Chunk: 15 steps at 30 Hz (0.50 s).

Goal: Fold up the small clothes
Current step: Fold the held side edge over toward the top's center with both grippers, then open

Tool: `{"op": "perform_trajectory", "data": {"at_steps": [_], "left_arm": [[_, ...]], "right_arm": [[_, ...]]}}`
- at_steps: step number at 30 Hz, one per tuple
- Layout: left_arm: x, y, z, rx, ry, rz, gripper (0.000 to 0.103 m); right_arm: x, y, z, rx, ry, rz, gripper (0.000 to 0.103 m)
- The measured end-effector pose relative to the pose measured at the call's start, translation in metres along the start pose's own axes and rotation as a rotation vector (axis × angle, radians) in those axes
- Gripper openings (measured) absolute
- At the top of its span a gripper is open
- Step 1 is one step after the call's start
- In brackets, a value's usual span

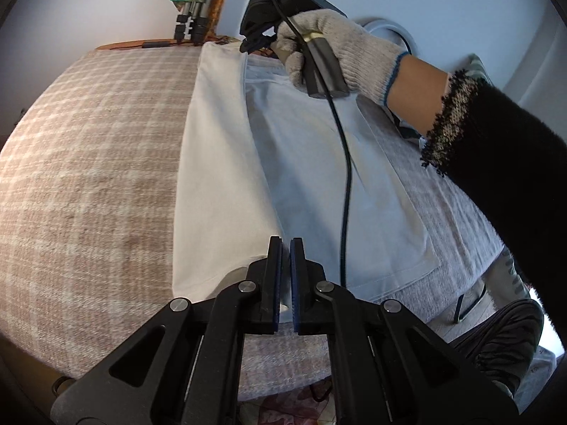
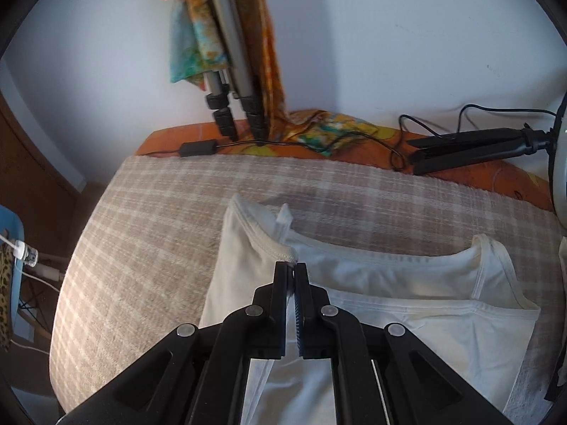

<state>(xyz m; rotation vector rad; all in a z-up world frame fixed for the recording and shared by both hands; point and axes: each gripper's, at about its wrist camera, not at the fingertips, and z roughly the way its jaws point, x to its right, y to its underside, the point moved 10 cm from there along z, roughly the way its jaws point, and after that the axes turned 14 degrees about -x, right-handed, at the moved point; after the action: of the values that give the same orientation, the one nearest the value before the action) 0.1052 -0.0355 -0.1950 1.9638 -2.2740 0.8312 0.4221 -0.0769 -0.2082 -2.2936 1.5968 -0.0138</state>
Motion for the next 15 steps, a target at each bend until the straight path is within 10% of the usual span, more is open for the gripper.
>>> {"op": "perform_trajectory", "data": {"at_steps": [10,12,15], "left_arm": [[0.025,0.015,0.027,-0.090,0.044,0.012,0.002],[0.031,0.018,0.027,-0.092,0.027,0.040,0.003],[0.036,0.022,0.022,-0.079,0.013,0.063,0.012]], "right_arm": [[0.018,0.007,0.031,-0.049,0.031,-0.006,0.005],[0.024,0.010,0.035,-0.068,0.043,0.003,0.028],[0.031,0.014,0.024,-0.039,0.039,0.011,0.033]]}}
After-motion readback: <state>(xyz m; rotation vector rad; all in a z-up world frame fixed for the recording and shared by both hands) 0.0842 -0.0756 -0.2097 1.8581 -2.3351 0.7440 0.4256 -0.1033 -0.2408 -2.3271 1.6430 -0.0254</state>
